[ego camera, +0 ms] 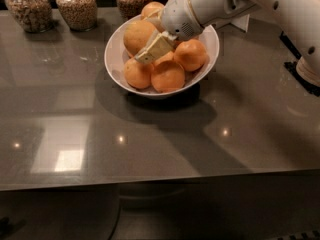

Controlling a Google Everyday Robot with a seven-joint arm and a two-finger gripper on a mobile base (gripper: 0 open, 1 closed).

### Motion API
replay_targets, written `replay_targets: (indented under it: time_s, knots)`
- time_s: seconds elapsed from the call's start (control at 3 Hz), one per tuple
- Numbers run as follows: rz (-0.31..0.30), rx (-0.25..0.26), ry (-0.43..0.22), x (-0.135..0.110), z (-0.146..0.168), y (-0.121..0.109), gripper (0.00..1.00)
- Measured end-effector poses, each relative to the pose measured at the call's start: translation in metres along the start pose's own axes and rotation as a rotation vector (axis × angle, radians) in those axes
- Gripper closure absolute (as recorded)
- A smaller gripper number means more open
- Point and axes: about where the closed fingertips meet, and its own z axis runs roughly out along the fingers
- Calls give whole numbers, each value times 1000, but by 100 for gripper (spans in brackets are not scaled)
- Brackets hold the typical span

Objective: Pick orange from white bowl

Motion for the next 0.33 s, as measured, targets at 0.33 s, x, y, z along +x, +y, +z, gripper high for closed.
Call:
replay_targets:
  time_s: [0.33]
  knots:
    - [133,74,-37,12,-49,22,100]
